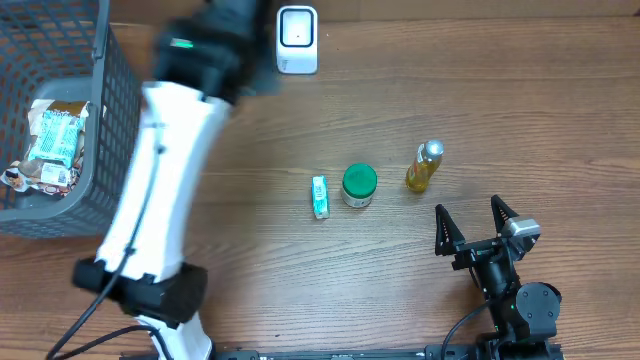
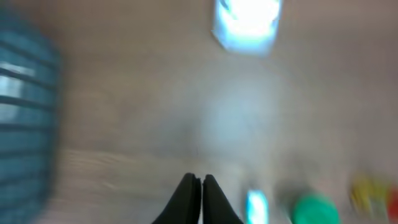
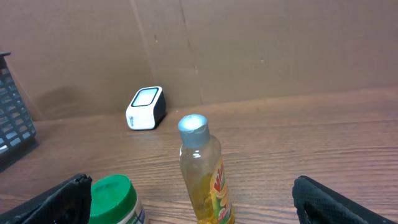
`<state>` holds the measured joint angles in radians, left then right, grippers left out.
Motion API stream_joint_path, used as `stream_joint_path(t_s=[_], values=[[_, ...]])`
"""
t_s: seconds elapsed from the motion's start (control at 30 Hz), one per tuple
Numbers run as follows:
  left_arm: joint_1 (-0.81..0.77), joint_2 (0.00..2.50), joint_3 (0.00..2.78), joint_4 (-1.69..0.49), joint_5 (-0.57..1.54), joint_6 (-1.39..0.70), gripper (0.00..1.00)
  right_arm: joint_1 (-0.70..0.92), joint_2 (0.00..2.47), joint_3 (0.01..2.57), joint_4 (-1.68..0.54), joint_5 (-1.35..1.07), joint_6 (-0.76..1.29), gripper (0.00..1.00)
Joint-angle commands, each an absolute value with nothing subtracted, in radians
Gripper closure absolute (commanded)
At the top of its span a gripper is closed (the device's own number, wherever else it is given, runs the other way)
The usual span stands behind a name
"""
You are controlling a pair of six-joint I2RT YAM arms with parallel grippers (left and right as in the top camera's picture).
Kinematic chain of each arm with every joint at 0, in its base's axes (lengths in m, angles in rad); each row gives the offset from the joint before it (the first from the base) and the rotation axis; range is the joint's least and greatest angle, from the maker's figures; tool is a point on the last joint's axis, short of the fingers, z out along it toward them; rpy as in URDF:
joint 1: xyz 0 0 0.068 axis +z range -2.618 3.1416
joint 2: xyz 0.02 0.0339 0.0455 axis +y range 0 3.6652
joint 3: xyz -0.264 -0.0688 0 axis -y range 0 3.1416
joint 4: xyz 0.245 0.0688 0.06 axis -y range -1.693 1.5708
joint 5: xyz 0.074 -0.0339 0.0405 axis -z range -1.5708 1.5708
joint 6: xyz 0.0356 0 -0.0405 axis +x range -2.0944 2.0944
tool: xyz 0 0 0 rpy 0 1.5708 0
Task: Scan the item barcode
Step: 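Set the Kleenex pack down left of the jar and swing left arm to basket, then reach into the basket and grasp the green wipes packet with the left gripper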
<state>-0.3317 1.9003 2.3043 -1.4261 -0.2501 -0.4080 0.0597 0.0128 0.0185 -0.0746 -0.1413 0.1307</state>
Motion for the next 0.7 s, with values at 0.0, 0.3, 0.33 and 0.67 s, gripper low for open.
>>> stream_joint_path(t_s=[0.0,0.3,0.33,0.67], values=[[-0.18,1.896,2.478,-1.439,-0.518,-0.377,0.68,0.064,0.003,0.008,-0.07,-0.133,0.131,0.0],[0.146,1.905,2.499,-1.277,-0.623,-0.245,0.08,0.064,0.003,0.008,-0.07,-0.133,0.131,0.0],[0.181,1.91,2.488,-1.27,-0.598,-0.228,0.07,0.064,0.003,0.008,-0.07,-0.133,0.131,0.0],[0.459,2.078,2.41,-1.26,-0.302,-0.04,0.07,0.064,0.003,0.008,-0.07,-0.133,0.131,0.0]])
